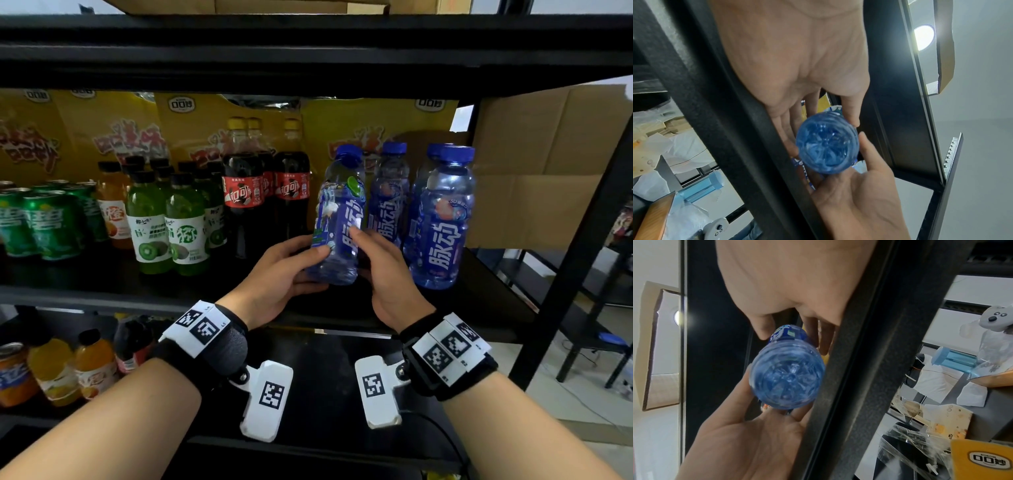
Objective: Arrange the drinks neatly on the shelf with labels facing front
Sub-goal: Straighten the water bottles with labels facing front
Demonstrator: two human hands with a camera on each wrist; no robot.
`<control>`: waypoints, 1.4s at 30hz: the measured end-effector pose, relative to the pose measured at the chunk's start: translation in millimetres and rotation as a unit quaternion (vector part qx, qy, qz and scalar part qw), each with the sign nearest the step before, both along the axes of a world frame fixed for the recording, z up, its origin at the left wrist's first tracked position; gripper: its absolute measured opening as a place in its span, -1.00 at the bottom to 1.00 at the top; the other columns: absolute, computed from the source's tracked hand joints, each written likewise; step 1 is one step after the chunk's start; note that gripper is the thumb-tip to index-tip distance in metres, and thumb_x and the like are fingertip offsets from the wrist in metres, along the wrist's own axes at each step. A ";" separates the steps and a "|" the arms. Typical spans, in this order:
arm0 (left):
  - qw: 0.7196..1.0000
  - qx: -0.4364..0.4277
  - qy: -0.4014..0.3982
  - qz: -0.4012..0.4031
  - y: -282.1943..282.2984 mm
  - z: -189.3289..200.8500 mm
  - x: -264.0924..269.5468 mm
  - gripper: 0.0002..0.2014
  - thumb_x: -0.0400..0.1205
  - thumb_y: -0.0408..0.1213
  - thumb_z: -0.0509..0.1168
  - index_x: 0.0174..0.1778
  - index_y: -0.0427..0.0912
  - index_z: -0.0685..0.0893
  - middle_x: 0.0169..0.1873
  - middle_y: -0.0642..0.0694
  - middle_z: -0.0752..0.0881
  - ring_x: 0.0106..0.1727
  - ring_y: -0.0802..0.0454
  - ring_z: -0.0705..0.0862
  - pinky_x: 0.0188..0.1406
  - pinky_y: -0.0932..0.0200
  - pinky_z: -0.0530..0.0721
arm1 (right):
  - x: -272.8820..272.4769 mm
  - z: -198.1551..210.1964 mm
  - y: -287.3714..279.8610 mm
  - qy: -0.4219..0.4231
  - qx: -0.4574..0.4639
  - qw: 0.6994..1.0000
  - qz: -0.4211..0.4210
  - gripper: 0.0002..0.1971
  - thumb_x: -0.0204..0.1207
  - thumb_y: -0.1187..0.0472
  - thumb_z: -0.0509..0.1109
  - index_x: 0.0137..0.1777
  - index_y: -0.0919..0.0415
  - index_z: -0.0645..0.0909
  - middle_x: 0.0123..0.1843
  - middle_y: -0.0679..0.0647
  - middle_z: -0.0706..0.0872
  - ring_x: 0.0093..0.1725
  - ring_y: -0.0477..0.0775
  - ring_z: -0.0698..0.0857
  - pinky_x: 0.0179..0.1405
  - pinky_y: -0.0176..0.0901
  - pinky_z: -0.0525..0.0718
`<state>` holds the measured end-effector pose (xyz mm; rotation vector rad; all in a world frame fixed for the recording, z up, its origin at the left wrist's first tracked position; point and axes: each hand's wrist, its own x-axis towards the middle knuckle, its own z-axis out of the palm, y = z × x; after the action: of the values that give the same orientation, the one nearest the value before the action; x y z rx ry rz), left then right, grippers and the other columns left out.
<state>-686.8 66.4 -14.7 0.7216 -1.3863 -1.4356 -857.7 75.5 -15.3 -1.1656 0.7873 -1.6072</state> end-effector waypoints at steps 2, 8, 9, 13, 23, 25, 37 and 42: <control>1.000 -0.014 0.005 0.025 0.9 -1.4 -0.3 -0.38 0.45 -0.04 0.54 0.44 -0.11 0.65 0.16 -0.20 0.85 0.16 -0.17 0.85 0.02 0.05 0.83 | 1.1 -0.1 0.6 0.021 -0.009 1.000 0.012 -0.76 0.67 0.09 0.47 0.25 0.17 0.78 0.14 0.08 0.90 0.12 0.01 0.87 -0.03 -0.23 0.80; 0.999 -0.022 0.004 0.041 2.0 -1.1 -2.8 -0.32 0.36 -0.06 0.58 0.43 -0.06 0.61 0.17 -0.18 0.84 0.15 -0.11 0.85 0.08 -0.03 0.85 | 0.1 -2.1 1.8 0.027 -0.010 1.000 -0.009 -0.71 0.63 0.15 0.51 0.29 0.25 0.77 0.21 0.15 0.88 0.25 0.17 0.84 0.26 0.07 0.80; 0.999 -0.012 0.002 0.035 2.0 0.2 -3.0 -0.34 0.39 -0.02 0.55 0.43 -0.08 0.62 0.21 -0.19 0.83 0.17 -0.13 0.84 0.13 -0.05 0.84 | -0.6 -2.7 1.9 0.029 -0.014 0.999 -0.017 -0.71 0.64 0.16 0.50 0.30 0.27 0.77 0.23 0.16 0.87 0.27 0.18 0.83 0.30 0.09 0.78; 0.999 0.050 -0.001 -0.005 -0.9 4.5 -2.9 -0.54 0.63 0.07 0.34 0.36 -0.12 0.71 0.23 -0.18 0.83 0.18 -0.18 0.84 0.25 -0.08 0.79 | -1.3 -2.6 2.5 0.028 -0.025 0.999 -0.022 -0.70 0.69 0.19 0.45 0.35 0.28 0.73 0.24 0.15 0.87 0.25 0.15 0.83 0.12 -0.07 0.82; 0.998 0.018 -0.051 -0.037 -0.4 6.3 0.6 -0.60 0.52 -0.15 0.49 0.29 -0.16 0.76 0.20 -0.22 0.84 0.18 -0.12 0.83 0.28 -0.04 0.79 | -1.5 0.6 -2.7 0.021 0.012 1.000 0.018 -0.54 0.56 -0.10 0.47 0.38 0.11 0.74 0.24 0.03 0.87 0.25 0.02 0.83 0.12 -0.16 0.80; 0.996 0.008 -0.073 -0.041 1.5 4.5 0.0 -0.58 0.50 -0.18 0.54 0.28 -0.14 0.76 0.19 -0.21 0.84 0.15 -0.10 0.82 0.28 -0.03 0.74 | 0.4 -0.9 1.3 0.037 -0.007 0.999 0.015 -0.63 0.61 0.00 0.48 0.36 0.10 0.72 0.21 0.01 0.88 0.20 -0.02 0.85 0.04 -0.25 0.80; 0.986 0.142 0.010 -0.081 19.5 52.6 -12.7 -0.52 0.43 -0.13 0.50 0.28 -0.15 0.75 0.25 -0.24 0.81 0.14 -0.22 0.81 0.25 -0.25 0.73 | -5.4 43.6 9.2 0.098 0.012 0.995 -0.016 -0.30 0.37 -0.20 0.62 0.40 0.23 0.68 0.27 0.21 0.84 0.24 0.22 0.83 0.41 0.27 0.72; 0.982 0.181 -0.016 -0.058 24.7 59.8 -13.8 -0.39 0.40 0.17 0.54 0.26 -0.15 0.75 0.17 -0.23 0.84 -0.02 -0.19 0.86 -0.19 -0.03 0.85 | -11.2 50.0 8.8 0.154 0.093 0.984 0.013 -0.44 0.56 -0.33 0.43 0.38 0.05 0.72 0.17 0.12 0.89 0.20 0.18 0.85 0.18 0.15 0.80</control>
<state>-700.5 91.1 45.1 0.9083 -1.2190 -1.8024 -868.9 84.3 34.7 -1.2976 1.0904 -1.3161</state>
